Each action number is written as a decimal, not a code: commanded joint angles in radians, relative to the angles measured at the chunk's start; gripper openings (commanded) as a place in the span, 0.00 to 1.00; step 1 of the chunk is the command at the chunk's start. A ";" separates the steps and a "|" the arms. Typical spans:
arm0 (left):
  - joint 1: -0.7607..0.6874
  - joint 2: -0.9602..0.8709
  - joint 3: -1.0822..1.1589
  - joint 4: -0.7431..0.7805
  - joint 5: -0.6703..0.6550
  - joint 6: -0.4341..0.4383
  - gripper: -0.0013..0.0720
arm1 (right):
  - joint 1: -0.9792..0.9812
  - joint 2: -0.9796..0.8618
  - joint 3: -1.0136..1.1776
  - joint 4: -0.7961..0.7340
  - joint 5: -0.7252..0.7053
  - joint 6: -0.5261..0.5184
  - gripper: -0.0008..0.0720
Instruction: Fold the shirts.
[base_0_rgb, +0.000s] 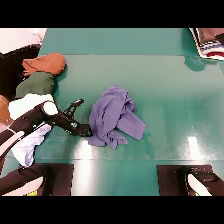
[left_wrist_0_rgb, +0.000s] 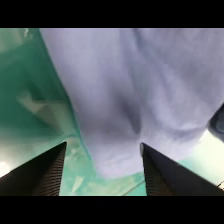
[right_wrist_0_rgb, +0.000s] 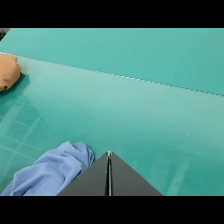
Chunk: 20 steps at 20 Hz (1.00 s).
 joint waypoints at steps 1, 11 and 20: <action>-0.006 -0.001 -0.029 -0.048 0.057 0.032 0.77 | -0.001 -0.001 0.001 0.000 0.000 0.001 0.03; 0.086 0.002 0.142 0.076 -0.030 0.030 0.05 | -0.001 0.000 -0.060 -0.002 0.056 0.002 0.03; 0.338 0.000 0.433 0.225 -0.029 0.023 0.05 | 0.077 -0.123 -0.718 0.146 -0.183 -0.051 0.63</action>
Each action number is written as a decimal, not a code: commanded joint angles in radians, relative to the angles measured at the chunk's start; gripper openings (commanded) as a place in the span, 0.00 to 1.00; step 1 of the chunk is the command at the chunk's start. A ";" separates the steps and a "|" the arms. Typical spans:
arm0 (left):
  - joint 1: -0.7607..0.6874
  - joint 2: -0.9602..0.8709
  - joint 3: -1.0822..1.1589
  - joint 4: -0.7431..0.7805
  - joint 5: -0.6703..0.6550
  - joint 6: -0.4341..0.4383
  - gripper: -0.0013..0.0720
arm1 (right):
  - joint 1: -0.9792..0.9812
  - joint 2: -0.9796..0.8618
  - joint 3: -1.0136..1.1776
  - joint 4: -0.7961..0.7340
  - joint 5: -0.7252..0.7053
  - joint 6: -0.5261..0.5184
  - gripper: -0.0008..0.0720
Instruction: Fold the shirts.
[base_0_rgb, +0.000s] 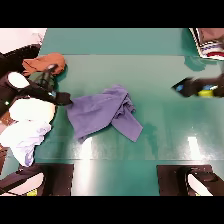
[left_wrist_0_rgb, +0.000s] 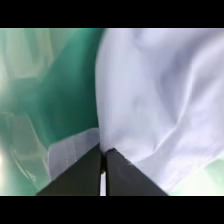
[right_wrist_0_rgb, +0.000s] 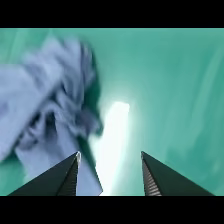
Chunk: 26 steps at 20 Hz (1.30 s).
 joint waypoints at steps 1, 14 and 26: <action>0.044 -0.001 0.046 0.037 0.012 -0.005 0.05 | 0.095 -0.127 -0.187 0.121 -0.168 -0.095 0.63; 0.044 -0.001 0.046 0.041 0.017 -0.005 0.05 | 0.369 -0.621 0.137 0.045 -0.230 -0.195 0.18; 0.044 0.342 0.633 -0.002 -0.058 -0.059 0.05 | 0.144 -0.052 0.608 -0.228 -0.041 -0.122 0.03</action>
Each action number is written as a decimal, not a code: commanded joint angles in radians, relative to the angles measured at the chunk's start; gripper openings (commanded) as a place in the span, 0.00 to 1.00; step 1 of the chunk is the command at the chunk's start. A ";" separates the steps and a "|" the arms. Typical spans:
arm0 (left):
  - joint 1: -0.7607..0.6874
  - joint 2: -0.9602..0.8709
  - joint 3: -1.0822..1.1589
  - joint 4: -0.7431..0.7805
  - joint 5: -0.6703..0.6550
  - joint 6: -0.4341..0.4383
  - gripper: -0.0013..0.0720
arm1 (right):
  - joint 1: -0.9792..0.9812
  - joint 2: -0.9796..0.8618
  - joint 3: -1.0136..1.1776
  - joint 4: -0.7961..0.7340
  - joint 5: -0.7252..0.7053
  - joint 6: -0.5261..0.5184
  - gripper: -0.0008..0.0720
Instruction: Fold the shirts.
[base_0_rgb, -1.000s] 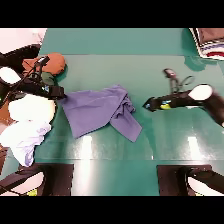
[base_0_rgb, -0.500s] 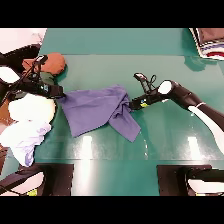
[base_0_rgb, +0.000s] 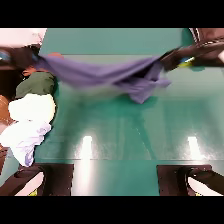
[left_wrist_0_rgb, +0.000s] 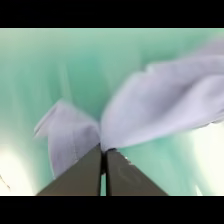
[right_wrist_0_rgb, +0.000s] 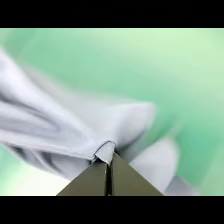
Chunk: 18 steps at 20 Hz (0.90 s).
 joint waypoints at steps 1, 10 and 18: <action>0.001 0.130 0.225 -0.037 -0.008 -0.009 0.05 | -0.058 0.195 0.161 -0.038 0.078 0.012 0.03; 0.001 0.200 0.448 -0.096 -0.063 -0.091 0.05 | -0.062 0.323 0.436 -0.206 0.146 0.081 0.03; 0.001 0.064 -0.013 -0.097 -0.213 -0.113 0.05 | -0.061 -0.101 0.487 -0.197 0.325 0.096 0.03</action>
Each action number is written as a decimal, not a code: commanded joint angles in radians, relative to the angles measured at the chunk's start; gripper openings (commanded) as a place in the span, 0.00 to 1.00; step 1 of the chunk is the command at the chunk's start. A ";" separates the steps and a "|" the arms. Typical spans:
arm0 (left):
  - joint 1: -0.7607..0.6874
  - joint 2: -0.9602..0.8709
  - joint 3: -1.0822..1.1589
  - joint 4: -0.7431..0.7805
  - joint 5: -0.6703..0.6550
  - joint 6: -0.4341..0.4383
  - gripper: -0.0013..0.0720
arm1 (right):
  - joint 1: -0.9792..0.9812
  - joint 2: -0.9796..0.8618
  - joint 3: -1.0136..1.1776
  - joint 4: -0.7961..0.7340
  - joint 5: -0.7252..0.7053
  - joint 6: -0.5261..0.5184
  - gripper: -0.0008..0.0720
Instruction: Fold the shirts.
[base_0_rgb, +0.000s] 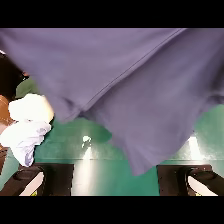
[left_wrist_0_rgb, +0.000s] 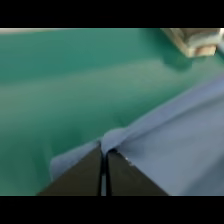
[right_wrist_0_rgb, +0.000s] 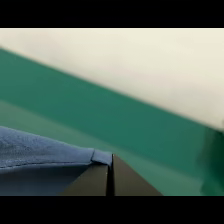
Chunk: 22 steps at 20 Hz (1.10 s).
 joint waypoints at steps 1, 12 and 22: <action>0.001 -0.062 -0.311 -0.011 -0.034 0.004 0.05 | 0.000 -0.203 -0.078 0.000 0.079 0.010 0.03; 0.001 -0.491 -0.570 -0.008 0.510 0.109 0.05 | -0.001 -0.629 -0.189 0.026 -0.079 0.001 0.07; -0.005 -0.472 -0.473 0.047 0.148 0.086 0.76 | -0.212 -0.397 -0.380 0.419 0.068 -0.011 0.54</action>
